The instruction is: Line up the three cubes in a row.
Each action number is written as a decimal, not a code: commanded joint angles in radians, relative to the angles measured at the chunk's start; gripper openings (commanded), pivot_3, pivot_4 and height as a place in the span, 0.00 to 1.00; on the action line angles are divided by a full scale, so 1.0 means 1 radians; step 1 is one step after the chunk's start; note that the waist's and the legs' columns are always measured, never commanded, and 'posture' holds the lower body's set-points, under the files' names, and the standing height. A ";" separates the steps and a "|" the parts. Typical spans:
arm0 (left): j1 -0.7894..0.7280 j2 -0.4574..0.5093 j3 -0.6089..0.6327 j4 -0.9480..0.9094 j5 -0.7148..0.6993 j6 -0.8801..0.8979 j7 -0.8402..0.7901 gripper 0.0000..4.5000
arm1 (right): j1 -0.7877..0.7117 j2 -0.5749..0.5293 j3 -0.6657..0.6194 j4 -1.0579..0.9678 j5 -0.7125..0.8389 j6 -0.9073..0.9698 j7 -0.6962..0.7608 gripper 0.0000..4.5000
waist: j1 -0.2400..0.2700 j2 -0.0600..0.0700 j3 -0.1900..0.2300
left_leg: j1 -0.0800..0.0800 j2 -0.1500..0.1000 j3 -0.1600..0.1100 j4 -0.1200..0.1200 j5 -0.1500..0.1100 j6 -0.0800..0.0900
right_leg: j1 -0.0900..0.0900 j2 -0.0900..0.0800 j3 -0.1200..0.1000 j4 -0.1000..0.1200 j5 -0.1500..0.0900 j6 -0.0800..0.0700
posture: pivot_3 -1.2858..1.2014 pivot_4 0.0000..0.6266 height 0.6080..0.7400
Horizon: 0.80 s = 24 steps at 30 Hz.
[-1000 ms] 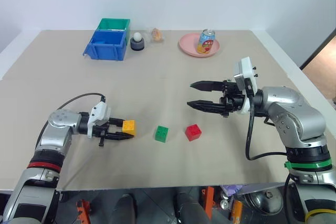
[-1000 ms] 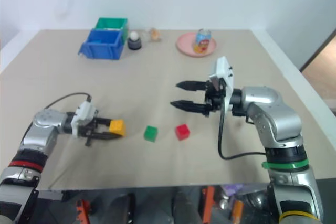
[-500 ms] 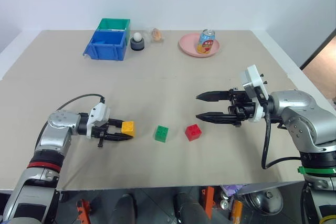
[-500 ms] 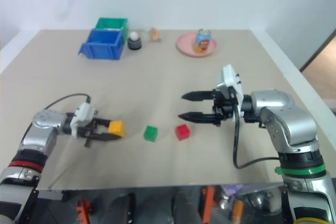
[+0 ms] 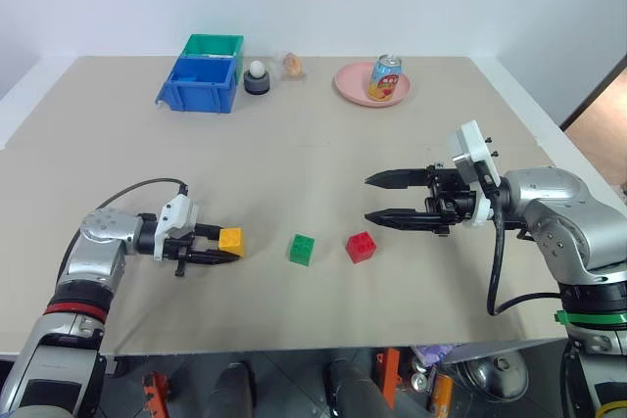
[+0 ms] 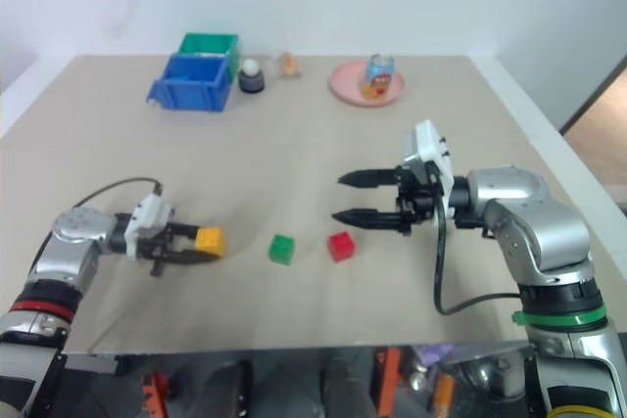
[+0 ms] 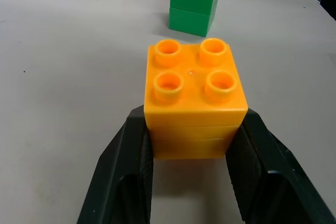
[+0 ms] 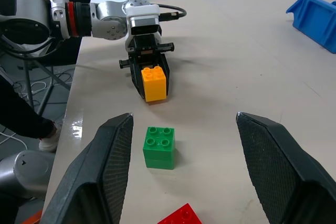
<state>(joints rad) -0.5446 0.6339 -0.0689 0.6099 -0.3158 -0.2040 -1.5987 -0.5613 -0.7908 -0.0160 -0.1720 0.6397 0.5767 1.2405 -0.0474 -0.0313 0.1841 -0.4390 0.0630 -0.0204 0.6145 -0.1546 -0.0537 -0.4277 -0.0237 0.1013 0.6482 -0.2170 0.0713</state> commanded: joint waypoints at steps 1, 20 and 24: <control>-0.011 -0.009 0.012 -0.001 0.002 -0.033 -0.008 0.30 | -0.013 -0.001 -0.020 -0.031 0.006 -0.014 -0.003 0.71 | 0.000 0.000 0.000 | 0.000 0.000 0.000 0.000 0.000 0.000 | 0.000 0.000 0.000 0.000 0.000 0.000 | 0.52 0.24 1.00; -0.033 -0.051 0.002 0.006 0.025 -0.033 -0.001 0.52 | -0.002 -0.004 -0.027 -0.041 0.010 -0.013 -0.023 0.71 | 0.000 0.000 0.000 | 0.000 0.000 0.000 0.000 0.000 0.000 | 0.000 0.000 0.000 0.000 0.000 0.000 | 0.52 0.24 1.00; -0.035 -0.051 0.006 0.008 0.033 -0.040 0.007 0.81 | -0.007 -0.002 -0.024 -0.036 0.009 -0.015 -0.023 0.71 | 0.000 0.000 0.000 | 0.000 0.000 0.000 0.000 0.000 0.000 | 0.000 0.000 0.000 0.000 0.000 0.000 | 0.52 0.24 1.00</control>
<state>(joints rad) -0.5618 0.5700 -0.0747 0.6203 -0.2846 -0.2217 -1.5932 -0.5581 -0.7904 -0.0160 -0.1734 0.6400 0.5751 1.2175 -0.0475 -0.0313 0.1841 -0.4389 0.0630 -0.0204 0.6148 -0.1546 -0.0537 -0.4272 -0.0236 0.1013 0.6483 -0.2169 0.0715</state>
